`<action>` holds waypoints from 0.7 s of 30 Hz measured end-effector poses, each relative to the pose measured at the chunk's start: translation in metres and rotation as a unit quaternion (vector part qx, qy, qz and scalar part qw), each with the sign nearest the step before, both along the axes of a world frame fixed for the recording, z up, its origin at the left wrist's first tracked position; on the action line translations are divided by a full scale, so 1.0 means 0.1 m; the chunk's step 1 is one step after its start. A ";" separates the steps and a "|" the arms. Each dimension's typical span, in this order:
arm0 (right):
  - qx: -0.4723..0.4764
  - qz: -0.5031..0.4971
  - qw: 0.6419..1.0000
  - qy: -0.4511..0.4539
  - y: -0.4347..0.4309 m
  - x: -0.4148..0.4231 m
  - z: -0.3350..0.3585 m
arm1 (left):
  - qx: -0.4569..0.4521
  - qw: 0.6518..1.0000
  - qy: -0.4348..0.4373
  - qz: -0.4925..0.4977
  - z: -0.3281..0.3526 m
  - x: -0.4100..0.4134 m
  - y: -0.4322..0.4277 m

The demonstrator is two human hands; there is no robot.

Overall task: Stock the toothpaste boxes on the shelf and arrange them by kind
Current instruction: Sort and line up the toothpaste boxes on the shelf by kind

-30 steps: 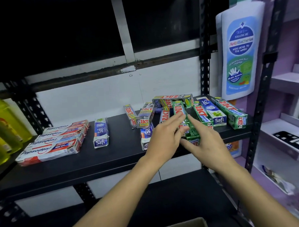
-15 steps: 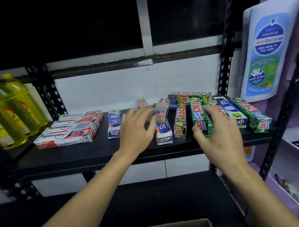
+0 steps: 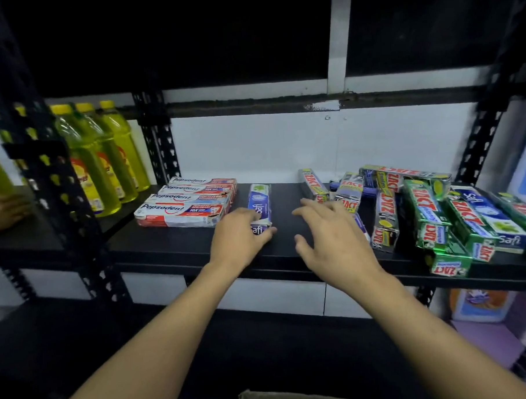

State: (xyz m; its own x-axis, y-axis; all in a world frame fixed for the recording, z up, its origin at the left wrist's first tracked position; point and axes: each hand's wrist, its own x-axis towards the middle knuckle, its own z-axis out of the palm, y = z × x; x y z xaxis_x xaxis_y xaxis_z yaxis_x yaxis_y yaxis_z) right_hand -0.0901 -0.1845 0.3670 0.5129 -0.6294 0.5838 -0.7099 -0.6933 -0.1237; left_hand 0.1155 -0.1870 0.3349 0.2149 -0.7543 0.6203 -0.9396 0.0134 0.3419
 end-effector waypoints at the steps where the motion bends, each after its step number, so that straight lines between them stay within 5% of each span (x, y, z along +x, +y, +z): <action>1: -0.003 0.004 1.000 0.029 -0.01 0.07 0.00 | -0.007 1.000 0.009 -0.006 -0.02 0.02 0.05; 6: -0.002 0.025 0.992 0.127 -0.15 0.33 0.01 | -0.004 0.992 0.115 -0.058 -0.05 0.24 0.35; 10: 0.017 0.076 0.986 0.147 -0.34 0.46 0.03 | 0.097 0.956 0.239 -0.137 0.09 0.56 0.56; 15: 0.076 0.130 0.968 0.199 -0.57 0.68 0.07 | 0.149 0.953 0.217 -0.148 0.27 0.73 0.61; 21: 0.087 0.135 0.973 0.167 -0.77 0.75 -0.01 | 0.019 0.965 0.249 -0.087 0.28 0.99 0.54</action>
